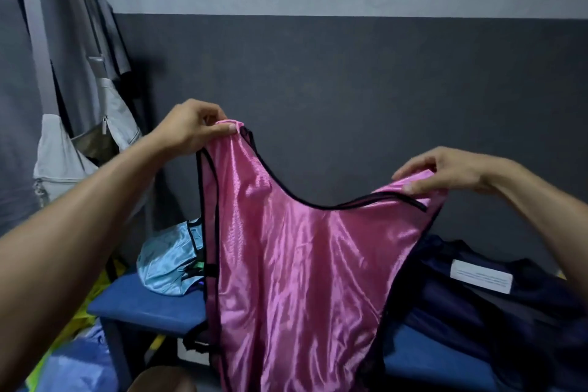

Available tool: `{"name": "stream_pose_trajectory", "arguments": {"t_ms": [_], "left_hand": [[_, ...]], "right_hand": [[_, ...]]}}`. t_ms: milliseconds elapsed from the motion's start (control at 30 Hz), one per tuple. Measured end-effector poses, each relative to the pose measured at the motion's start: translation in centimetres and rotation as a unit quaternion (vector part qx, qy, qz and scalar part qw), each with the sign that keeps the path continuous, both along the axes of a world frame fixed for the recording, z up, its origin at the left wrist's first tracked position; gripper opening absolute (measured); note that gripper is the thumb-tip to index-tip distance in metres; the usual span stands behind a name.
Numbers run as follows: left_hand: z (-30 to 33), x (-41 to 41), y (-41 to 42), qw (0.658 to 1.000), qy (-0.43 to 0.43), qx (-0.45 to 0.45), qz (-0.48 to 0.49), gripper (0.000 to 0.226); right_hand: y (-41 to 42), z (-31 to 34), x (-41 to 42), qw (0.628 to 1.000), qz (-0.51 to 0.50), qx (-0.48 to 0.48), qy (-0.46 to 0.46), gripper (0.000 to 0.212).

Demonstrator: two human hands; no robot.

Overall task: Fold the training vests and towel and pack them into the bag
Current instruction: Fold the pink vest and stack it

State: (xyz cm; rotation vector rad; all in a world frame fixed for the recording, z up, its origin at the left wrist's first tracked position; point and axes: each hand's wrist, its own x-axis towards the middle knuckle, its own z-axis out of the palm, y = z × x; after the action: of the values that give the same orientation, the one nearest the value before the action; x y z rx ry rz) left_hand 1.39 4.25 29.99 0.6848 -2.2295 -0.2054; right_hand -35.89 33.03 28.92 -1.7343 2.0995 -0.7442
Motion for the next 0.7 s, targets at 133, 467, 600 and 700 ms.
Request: {"name": "stream_pose_trajectory", "arguments": {"t_ms": [133,467,600,700], "left_hand": [[-0.4,0.5,-0.7,1.0,0.001,0.01,0.009,0.032],[0.0,0.1,-0.5,0.999,0.033,0.013,0.005,0.031],[0.3,0.2,-0.4,0.998,0.046,-0.004,0.04,0.029],[0.2,0.3,-0.4,0.998,0.04,-0.002,0.05,0.029]], "right_hand": [[0.6,-0.4,-1.1,1.0,-0.003,0.015,0.016,0.031],[0.1,-1.3,-0.5,0.972,0.014,0.152,0.178,0.066],[-0.2,-2.7,-1.0,0.953,0.016,0.106,0.283,0.051],[0.0,-2.9,-2.0,0.968,0.036,-0.015,0.248,0.019]]}}
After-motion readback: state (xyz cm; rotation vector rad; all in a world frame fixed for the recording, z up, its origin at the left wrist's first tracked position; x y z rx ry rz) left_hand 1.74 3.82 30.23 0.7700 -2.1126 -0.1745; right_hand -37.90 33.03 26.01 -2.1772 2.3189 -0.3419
